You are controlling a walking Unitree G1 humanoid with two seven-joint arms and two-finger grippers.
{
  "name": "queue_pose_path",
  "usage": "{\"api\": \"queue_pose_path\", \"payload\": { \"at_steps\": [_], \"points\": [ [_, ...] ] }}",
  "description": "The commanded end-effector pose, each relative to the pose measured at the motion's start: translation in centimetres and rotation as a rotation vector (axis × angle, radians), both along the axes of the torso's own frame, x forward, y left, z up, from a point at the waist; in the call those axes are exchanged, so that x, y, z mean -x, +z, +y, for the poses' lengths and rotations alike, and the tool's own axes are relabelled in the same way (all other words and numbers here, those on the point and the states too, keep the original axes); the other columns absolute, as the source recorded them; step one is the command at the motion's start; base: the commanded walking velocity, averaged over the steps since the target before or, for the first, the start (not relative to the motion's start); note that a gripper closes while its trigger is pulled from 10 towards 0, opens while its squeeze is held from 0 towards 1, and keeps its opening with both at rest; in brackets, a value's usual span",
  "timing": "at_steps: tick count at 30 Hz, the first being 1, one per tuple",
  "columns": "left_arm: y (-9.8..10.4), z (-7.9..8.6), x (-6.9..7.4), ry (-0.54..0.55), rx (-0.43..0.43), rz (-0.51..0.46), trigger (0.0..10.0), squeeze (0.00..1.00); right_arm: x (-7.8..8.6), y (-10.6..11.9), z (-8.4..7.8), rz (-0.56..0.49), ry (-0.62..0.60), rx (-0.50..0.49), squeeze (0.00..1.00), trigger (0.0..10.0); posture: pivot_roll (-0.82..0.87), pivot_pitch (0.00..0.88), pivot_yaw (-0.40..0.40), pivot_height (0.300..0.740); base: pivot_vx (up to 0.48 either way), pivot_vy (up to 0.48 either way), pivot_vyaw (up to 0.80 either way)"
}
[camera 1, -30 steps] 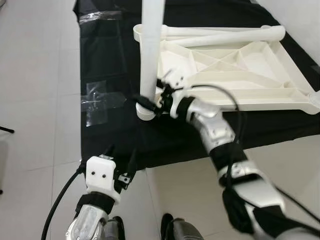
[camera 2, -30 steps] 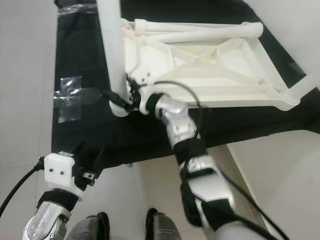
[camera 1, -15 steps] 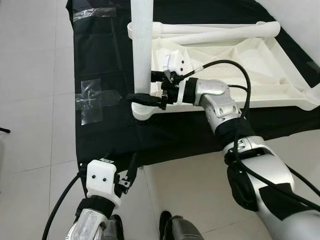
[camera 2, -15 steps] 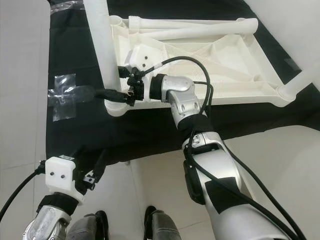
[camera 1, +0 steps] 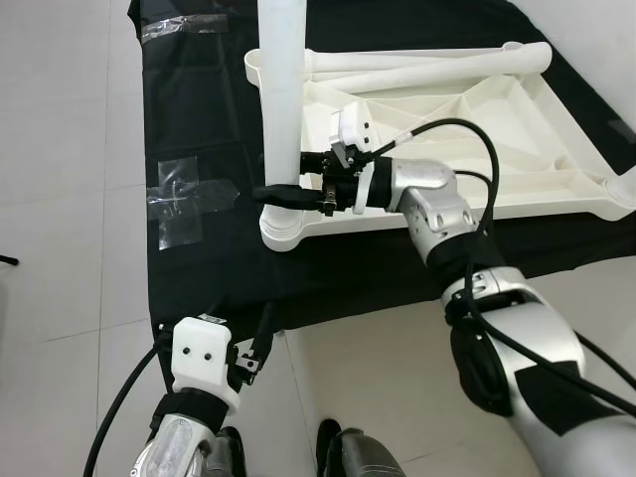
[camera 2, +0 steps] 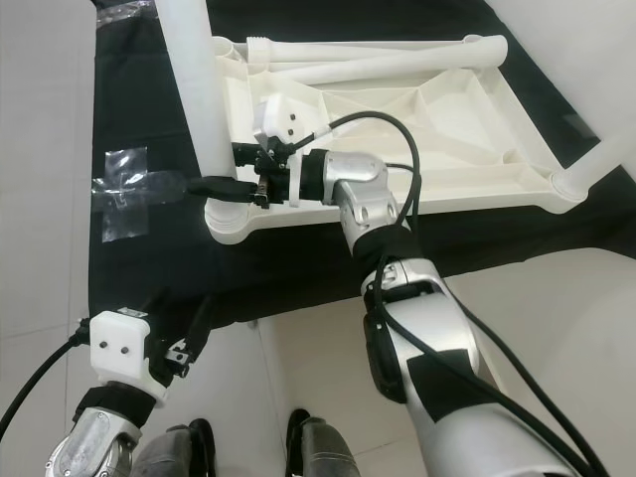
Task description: Building children table
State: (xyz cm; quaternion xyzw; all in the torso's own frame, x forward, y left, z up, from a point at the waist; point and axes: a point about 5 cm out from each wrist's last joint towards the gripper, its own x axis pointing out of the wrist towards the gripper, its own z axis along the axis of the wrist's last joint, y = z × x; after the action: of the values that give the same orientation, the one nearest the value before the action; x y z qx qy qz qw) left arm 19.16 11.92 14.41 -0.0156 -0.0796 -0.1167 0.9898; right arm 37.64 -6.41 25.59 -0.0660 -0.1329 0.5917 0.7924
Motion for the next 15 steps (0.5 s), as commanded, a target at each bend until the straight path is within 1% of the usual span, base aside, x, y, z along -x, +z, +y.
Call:
{"api": "queue_pose_path", "payload": {
  "at_steps": [1, 2, 3, 5, 6, 7, 8, 9, 10, 13, 15],
  "points": [
    [-0.7, 0.0, 0.3, -0.006, -0.007, 0.039, 10.0, 0.00, -0.8, -2.8, -1.0, 0.121, -0.250, -0.052, 0.00, 0.0, 0.15, 0.291, -0.110, 0.740, 0.000, 0.000, 0.00],
    [-0.8, 0.0, 0.2, -0.010, -0.010, 0.039, 10.0, 0.00, -0.9, -5.5, -1.6, 0.179, -0.592, -0.041, 0.00, 0.0, 0.16, 0.292, -0.113, 0.740, 0.000, 0.000, 0.00],
    [-0.7, -0.1, 0.2, -0.012, -0.012, 0.038, 10.0, 0.00, 1.1, -8.3, -0.2, 0.261, -0.639, -0.041, 0.00, 0.0, 0.17, 0.294, -0.114, 0.740, 0.000, 0.000, 0.00],
    [-0.7, -0.1, 0.2, -0.012, -0.012, 0.038, 10.0, 0.00, 1.1, -8.3, -0.2, 0.261, -0.639, -0.041, 0.00, 0.0, 0.17, 0.294, -0.114, 0.740, 0.000, 0.000, 0.00],
    [-0.6, -0.1, 0.1, -0.013, -0.014, 0.036, 10.0, 0.00, 2.7, -9.8, 0.8, 0.320, -0.650, -0.049, 0.00, 0.0, 0.18, 0.299, -0.105, 0.740, 0.000, 0.000, 0.00],
    [-0.7, 0.0, 0.1, -0.009, -0.012, 0.036, 10.0, 0.00, 3.5, -10.2, 1.8, 0.318, -0.635, -0.040, 0.00, 0.0, 0.15, 0.287, -0.098, 0.740, 0.000, 0.000, 0.00],
    [-0.7, 0.0, 0.1, -0.009, -0.012, 0.036, 10.0, 0.00, 3.5, -10.2, 1.8, 0.318, -0.635, -0.040, 0.00, 0.0, 0.15, 0.287, -0.098, 0.740, 0.000, 0.000, 0.00],
    [-0.7, 0.0, 0.0, -0.006, -0.010, 0.035, 10.0, 0.00, 3.4, -9.9, 2.3, 0.296, -0.613, -0.036, 0.00, 0.0, 0.16, 0.280, -0.107, 0.740, 0.000, 0.000, 0.00],
    [-0.6, 0.1, 0.0, -0.004, -0.010, 0.034, 10.0, 0.00, 2.8, -9.2, 2.5, 0.250, -0.622, -0.021, 0.00, 0.0, 0.16, 0.285, -0.108, 0.740, 0.000, 0.000, 0.00],
    [-0.6, 0.1, -0.1, -0.003, -0.010, 0.032, 10.0, 0.00, 2.3, -8.6, 2.6, 0.220, -0.626, -0.016, 0.00, 0.0, 0.16, 0.280, -0.110, 0.740, 0.000, 0.000, 0.00],
    [-0.6, 0.2, -0.1, 0.000, -0.011, 0.030, 10.0, 0.00, 1.6, -7.5, 2.5, 0.196, -0.638, -0.022, 0.00, 0.0, 0.17, 0.281, -0.108, 0.740, 0.000, 0.000, 0.00]
  ]
}}
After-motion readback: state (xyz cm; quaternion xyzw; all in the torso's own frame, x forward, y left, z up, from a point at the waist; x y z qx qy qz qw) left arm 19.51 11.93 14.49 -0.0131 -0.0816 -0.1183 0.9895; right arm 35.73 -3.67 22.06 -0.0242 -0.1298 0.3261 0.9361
